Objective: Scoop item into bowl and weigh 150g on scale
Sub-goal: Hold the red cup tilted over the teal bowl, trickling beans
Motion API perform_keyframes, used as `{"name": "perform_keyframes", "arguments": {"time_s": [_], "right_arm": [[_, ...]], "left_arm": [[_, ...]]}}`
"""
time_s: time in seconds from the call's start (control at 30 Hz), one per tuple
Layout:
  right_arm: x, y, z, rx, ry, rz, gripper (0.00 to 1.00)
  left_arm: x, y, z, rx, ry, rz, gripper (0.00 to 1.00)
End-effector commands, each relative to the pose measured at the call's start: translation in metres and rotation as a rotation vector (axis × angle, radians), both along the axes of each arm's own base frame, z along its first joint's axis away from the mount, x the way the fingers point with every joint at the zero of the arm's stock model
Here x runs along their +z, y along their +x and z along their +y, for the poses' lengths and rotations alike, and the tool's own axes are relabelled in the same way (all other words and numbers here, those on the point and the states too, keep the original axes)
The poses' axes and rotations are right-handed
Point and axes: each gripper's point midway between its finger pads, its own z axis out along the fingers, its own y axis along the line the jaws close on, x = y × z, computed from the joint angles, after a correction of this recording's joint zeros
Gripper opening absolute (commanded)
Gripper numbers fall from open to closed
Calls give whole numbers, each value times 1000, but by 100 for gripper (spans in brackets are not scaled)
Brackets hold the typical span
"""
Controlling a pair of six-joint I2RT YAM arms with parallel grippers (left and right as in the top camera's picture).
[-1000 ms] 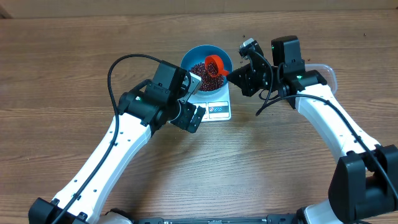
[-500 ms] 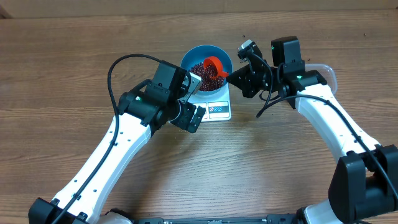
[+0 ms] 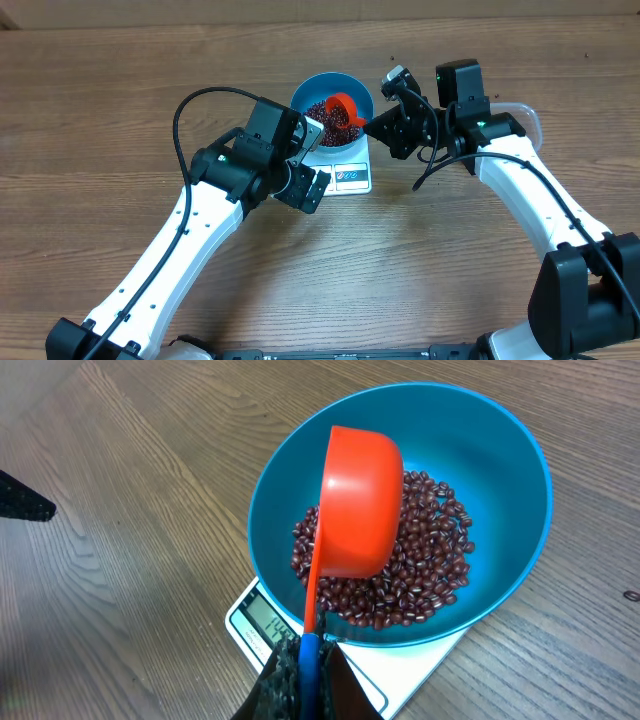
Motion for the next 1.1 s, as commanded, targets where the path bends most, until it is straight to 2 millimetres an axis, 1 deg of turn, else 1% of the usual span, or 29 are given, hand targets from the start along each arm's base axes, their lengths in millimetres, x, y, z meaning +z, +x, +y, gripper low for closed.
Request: {"name": "perform_keyframes", "arguments": {"time_s": [0.0, 0.13, 0.17, 0.2, 0.37, 1.07], "right_arm": [[5, 3, 3, 6, 15, -10, 4], [5, 1, 4, 16, 16, -8, 4], [5, -5, 7, 73, 12, -35, 3], [5, -6, 8, 90, 6, -46, 4], [4, 2, 3, 17, 10, -15, 4], [4, 2, 2, 10, 14, -6, 4]], "left_arm": [[10, 0, 0, -6, -16, -25, 100], [10, 0, 1, -5, -16, -25, 100], [10, 0, 0, -6, -16, -25, 100], [10, 0, 1, -5, -16, -25, 100], [10, 0, 1, -5, -16, -25, 100], [10, 0, 0, -6, -16, -25, 100]]}}
